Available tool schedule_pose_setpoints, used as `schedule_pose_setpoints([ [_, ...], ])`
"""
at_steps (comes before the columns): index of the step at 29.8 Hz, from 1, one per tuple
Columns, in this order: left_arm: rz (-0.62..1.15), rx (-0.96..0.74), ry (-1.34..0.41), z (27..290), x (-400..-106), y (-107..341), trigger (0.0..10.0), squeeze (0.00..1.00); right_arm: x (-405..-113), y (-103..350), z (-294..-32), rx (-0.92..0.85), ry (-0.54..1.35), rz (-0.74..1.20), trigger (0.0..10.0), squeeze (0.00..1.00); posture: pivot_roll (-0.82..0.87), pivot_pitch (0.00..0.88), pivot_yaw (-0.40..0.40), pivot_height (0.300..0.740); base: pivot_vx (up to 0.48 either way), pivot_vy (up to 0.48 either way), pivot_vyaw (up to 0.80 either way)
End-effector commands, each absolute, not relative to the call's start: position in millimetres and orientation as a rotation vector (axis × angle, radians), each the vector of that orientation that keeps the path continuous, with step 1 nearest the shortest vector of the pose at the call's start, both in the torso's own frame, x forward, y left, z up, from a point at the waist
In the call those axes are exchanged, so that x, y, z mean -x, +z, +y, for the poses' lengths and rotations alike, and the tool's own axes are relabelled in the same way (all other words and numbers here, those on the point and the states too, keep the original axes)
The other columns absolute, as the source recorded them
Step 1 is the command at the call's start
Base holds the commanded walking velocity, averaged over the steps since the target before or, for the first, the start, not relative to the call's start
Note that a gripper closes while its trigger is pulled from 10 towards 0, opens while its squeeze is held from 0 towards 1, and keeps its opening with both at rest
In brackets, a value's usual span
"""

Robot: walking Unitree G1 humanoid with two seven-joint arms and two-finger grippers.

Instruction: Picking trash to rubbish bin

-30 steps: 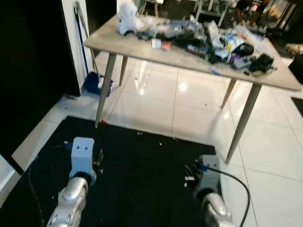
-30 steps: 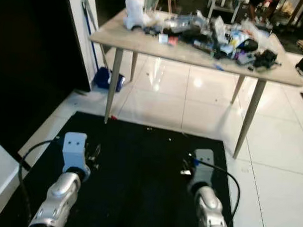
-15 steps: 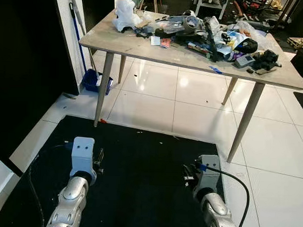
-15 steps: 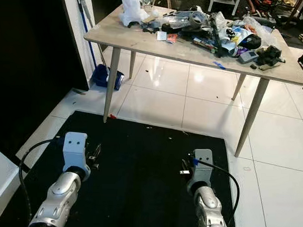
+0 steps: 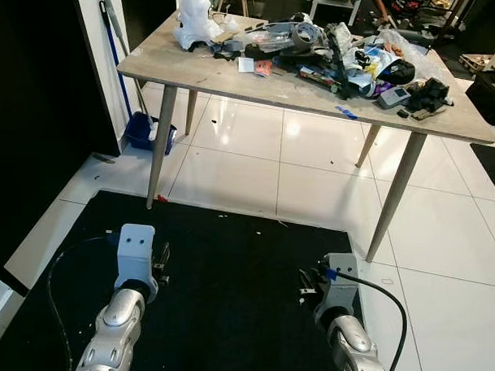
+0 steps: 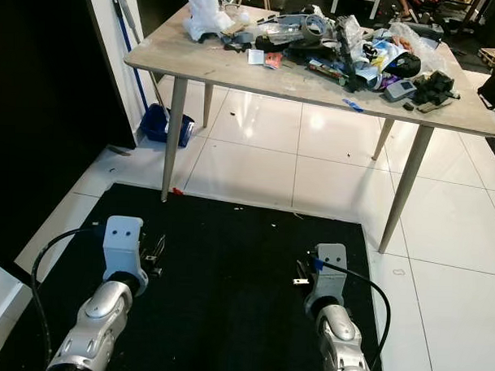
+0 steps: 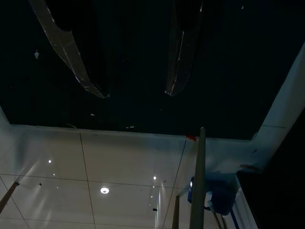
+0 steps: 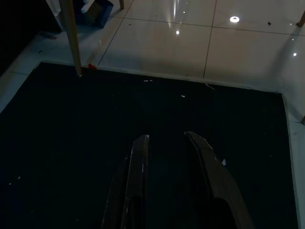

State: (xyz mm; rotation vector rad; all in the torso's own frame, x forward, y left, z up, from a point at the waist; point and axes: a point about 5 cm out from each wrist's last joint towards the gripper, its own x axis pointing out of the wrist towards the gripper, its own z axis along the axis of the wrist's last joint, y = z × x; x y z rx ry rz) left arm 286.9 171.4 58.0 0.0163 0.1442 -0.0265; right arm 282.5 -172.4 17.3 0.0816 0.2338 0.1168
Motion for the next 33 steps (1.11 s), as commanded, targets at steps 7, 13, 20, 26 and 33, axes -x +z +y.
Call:
schedule_pose_setpoints([
  [7, 0.158, -0.012, -0.030, 170.9, -284.7, 54.5, 10.0, 0.00, -279.3, 14.0, -174.4, -0.083, 0.109, 0.249, 10.0, 0.00, 0.00, 0.085, -0.041, 0.740, 0.260, 0.000, 0.00],
  [13, 0.158, -0.012, -0.031, 170.8, -284.6, 54.5, 10.0, 0.00, -279.2, 14.0, -174.7, -0.084, 0.109, 0.249, 10.0, 0.00, 0.00, 0.085, -0.041, 0.740, 0.262, 0.000, 0.00],
  [20, 0.157, -0.011, -0.032, 170.7, -284.7, 54.7, 10.0, 0.00, -279.1, 14.0, -174.7, -0.083, 0.109, 0.249, 10.0, 0.00, 0.00, 0.085, -0.041, 0.740, 0.260, 0.000, 0.00],
  [26, 0.156, -0.009, -0.029, 170.7, -284.5, 54.7, 10.0, 0.00, -279.1, 13.9, -174.8, -0.083, 0.109, 0.250, 10.0, 0.00, 0.00, 0.085, -0.043, 0.740, 0.221, 0.000, 0.00],
  [33, 0.149, -0.008, -0.019, 171.5, -284.6, 55.5, 10.0, 0.00, -279.1, 13.9, -174.6, -0.083, 0.110, 0.249, 10.0, 0.00, 0.00, 0.086, -0.043, 0.740, 0.000, 0.000, 0.00],
])
